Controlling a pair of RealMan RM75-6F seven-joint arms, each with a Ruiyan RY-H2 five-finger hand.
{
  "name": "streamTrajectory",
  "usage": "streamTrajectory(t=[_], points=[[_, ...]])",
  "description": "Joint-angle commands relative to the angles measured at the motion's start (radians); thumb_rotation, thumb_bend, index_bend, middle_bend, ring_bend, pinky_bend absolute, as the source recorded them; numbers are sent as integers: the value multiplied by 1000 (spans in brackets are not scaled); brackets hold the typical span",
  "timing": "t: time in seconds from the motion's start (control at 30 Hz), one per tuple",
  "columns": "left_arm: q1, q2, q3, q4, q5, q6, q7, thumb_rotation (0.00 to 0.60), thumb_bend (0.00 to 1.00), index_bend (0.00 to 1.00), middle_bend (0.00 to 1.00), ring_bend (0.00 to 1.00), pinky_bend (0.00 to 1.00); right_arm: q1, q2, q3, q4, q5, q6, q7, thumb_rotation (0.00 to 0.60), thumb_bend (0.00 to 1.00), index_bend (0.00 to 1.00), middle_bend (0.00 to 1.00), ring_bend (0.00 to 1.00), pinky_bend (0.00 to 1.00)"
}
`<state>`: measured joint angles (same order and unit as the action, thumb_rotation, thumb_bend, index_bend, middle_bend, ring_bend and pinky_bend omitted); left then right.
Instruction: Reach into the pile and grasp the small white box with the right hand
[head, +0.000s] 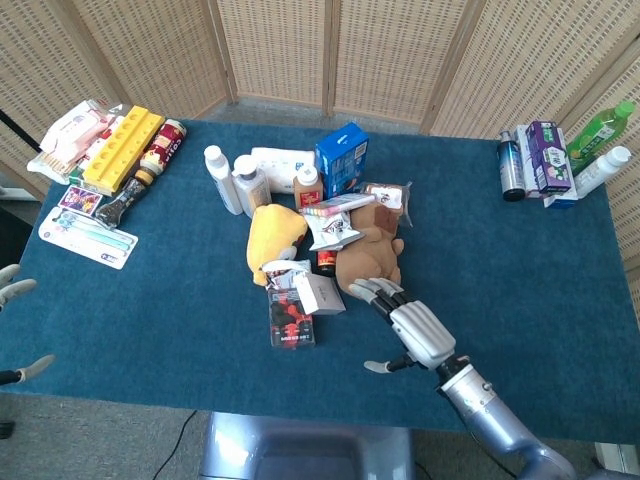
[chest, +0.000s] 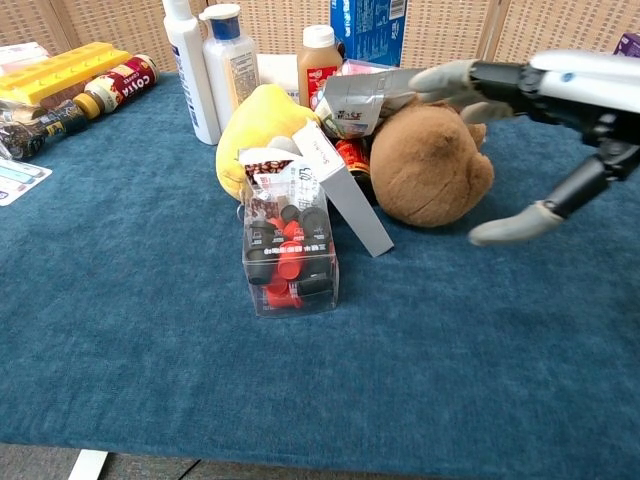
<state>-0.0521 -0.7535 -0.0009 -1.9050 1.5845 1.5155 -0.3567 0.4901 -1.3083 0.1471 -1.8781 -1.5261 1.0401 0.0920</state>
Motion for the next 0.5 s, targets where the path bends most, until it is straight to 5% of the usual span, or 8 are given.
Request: streamTrajectory(t=[0.03,0.5], points=[[-2,-1,0,1,-1,-3,0,600,0,182,0,0,0,39,-41,28,28,40,-32,-31,600,0,0,0,0,0],[-11,-6,-3,3,-20,-26,7,600,0,182,0,0,0,189,-146,104,156,155,-123,-119,600,0,0,0,0,0]])
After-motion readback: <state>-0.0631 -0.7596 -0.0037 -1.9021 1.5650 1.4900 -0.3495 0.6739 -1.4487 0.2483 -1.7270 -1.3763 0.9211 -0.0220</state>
